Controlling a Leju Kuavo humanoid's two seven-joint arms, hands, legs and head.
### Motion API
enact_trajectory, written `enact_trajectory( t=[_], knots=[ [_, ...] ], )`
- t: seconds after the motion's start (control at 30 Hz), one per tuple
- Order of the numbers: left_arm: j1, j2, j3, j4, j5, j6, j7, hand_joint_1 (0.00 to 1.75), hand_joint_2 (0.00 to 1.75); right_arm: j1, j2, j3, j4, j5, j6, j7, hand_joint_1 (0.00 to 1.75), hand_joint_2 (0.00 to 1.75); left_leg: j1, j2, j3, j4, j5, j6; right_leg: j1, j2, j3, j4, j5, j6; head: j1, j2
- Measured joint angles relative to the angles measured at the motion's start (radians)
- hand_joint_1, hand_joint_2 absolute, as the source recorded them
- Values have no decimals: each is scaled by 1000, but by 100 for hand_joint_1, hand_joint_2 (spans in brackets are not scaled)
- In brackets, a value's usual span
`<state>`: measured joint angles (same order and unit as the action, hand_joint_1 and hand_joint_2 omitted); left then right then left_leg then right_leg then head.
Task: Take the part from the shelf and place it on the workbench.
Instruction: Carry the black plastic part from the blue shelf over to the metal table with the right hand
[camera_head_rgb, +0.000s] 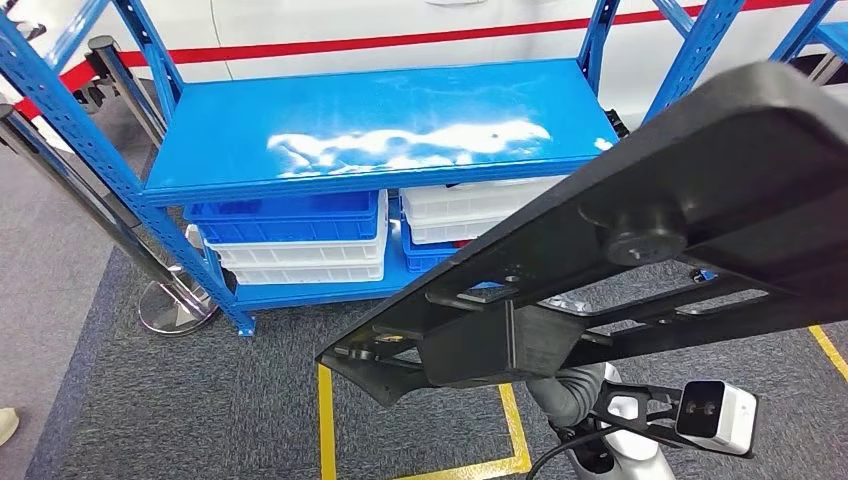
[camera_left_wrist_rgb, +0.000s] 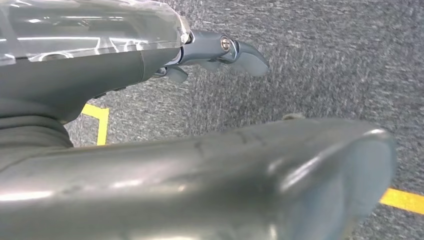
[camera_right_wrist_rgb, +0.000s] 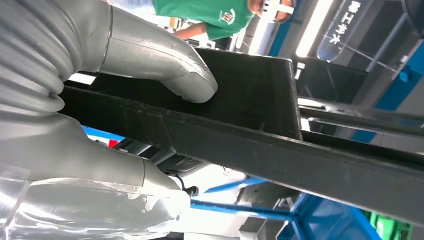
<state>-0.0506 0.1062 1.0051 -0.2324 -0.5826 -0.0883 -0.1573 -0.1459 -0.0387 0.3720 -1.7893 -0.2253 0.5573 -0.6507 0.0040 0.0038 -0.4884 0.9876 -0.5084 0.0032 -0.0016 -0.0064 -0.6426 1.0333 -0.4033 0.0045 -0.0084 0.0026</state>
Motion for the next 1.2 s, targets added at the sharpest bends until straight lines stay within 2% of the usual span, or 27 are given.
enact_trajectory(
  t=[0.03,0.07,0.13,0.17,0.2,0.23,0.27,0.3,0.37,0.4,0.43,0.5,0.53,0.57,0.63,0.67,0.7,0.73,0.77,0.8,0.87,0.9,0.97,1.03,1.1,1.17,1.2],
  knots=[
    [0,-2,0,0,1,-1,-1,0,0,-3,0,1,3,-1,0,2,175,175,2,2,-8,-3,11,6,-1,2,-10,20,-25,6,1,0],
    [-1,-4,1,0,3,-3,-2,0,0,-6,0,2,6,-2,0,5,175,175,5,3,-18,-6,23,12,-2,3,-24,58,-67,11,2,0],
    [-3,-8,5,0,6,-9,-4,0,0,-14,0,5,11,-7,0,12,175,175,5,5,-43,-3,43,19,-5,4,-57,175,-161,19,3,0],
    [-3,-10,8,0,6,-11,-4,0,0,-16,0,6,14,-10,2,15,175,175,4,5,-56,-1,51,19,-5,4,-65,226,-183,20,3,0],
    [-3,-12,11,0,6,-13,-5,0,0,-17,-1,8,17,-13,4,18,175,175,4,5,-69,2,59,19,-5,4,-61,253,-181,21,3,0],
    [-2,-15,14,0,6,-13,-4,0,0,-18,-1,9,20,-16,7,19,175,175,4,5,-82,6,66,18,-5,4,-41,247,-161,20,3,0],
    [-2,-18,16,0,6,-13,-3,0,0,-19,-1,11,23,-18,10,20,175,175,4,5,-93,9,72,16,-5,4,-5,206,-133,17,3,0],
    [-2,-20,17,0,6,-13,-2,0,0,-23,-1,13,25,-20,12,21,175,175,4,4,-102,13,77,14,-4,5,42,141,-112,12,3,0],
    [-1,-24,18,0,4,-11,-1,0,0,-29,-1,16,26,-21,13,21,175,175,2,4,-114,18,88,6,1,6,121,16,-104,0,3,0],
    [-1,-25,18,0,3,-8,1,0,0,-30,-1,17,26,-21,13,20,175,175,2,4,-118,17,94,0,5,6,139,-19,-109,-5,3,0],
    [0,-26,19,0,1,-4,2,0,0,-30,-1,17,26,-21,13,18,175,175,2,4,-120,15,102,-6,7,6,143,-32,-109,-9,3,0],
    [3,-26,21,0,-3,2,6,0,0,-28,-2,17,26,-18,13,11,175,175,1,3,-127,13,105,-18,3,4,135,-42,-94,-21,3,0],
    [5,-26,22,0,-5,3,7,0,0,-26,-3,17,26,-16,13,7,175,175,1,2,-135,29,85,-22,0,2,129,-47,-85,-29,2,0],
    [7,-26,23,0,-7,3,8,0,0,-24,-4,17,26,-14,13,4,175,175,1,1,-149,66,49,-27,-4,0,121,-51,-75,-36,0,0],
    [10,-27,24,0,-12,2,9,0,0,-17,-6,17,26,-10,14,-2,175,175,5,1,-186,191,-45,-34,-3,-2,101,-49,-60,-44,-2,0],
    [10,-28,24,0,-15,1,9,0,0,-13,-7,17,26,-6,15,-4,175,175,7,1,-200,252,-74,-37,-2,-3,89,-46,-53,-44,-3,0],
    [10,-29,24,0,-18,1,9,0,0,-9,-8,17,26,-1,16,-5,175,175,8,1,-201,288,-78,-40,-2,-3,77,-41,-47,-44,-3,0],
    [10,-30,24,0,-22,0,9,0,0,-6,-9,17,25,4,16,-6,175,175,9,1,-187,291,-63,-41,-2,-3,65,-36,-42,-43,-3,0],
    [10,-31,24,0,-27,0,9,0,0,-4,-10,17,24,9,15,-6,175,175,10,1,-153,253,-33,-41,-3,-3,54,-30,-39,-41,-3,0],
    [10,-31,24,0,-31,0,9,0,0,-2,-11,17,22,14,14,-7,175,175,11,1,-109,191,-5,-41,-3,-2,44,-24,-36,-38,-3,0],
    [8,-32,24,0,-37,1,12,0,0,0,-13,17,14,25,12,-13,175,175,8,-1,-25,61,10,-34,-1,-1,29,-13,-30,-30,-2,0],
    [8,-33,24,0,-38,2,14,0,0,1,-13,17,9,31,12,-16,175,175,6,-2,-6,26,3,-30,0,-2,24,-10,-26,-24,-2,0],
    [8,-35,24,0,-41,2,18,0,0,5,-16,17,0,39,12,-22,175,175,4,-2,-2,4,-2,-21,2,-1,18,-9,-15,-11,-2,0],
    [9,-38,24,0,-45,3,21,0,0,11,-21,16,-7,43,13,-26,175,175,9,3,-8,-2,9,-6,1,3,8,7,-28,1,-1,0],
    [9,-40,25,0,-46,6,24,0,0,16,-27,16,-11,46,16,-32,175,175,12,13,-15,-6,19,7,-2,6,-27,93,-90,9,1,0],
    [10,-41,25,0,-48,10,26,0,0,28,-31,15,-13,49,18,-38,175,175,11,23,-26,-3,25,13,-4,6,-80,228,-158,15,2,0],
    [11,-42,25,0,-48,14,27,0,0,36,-33,15,-13,52,19,-41,175,175,11,29,-30,-1,27,13,-5,6,-93,270,-170,16,2,0]
  ],
)
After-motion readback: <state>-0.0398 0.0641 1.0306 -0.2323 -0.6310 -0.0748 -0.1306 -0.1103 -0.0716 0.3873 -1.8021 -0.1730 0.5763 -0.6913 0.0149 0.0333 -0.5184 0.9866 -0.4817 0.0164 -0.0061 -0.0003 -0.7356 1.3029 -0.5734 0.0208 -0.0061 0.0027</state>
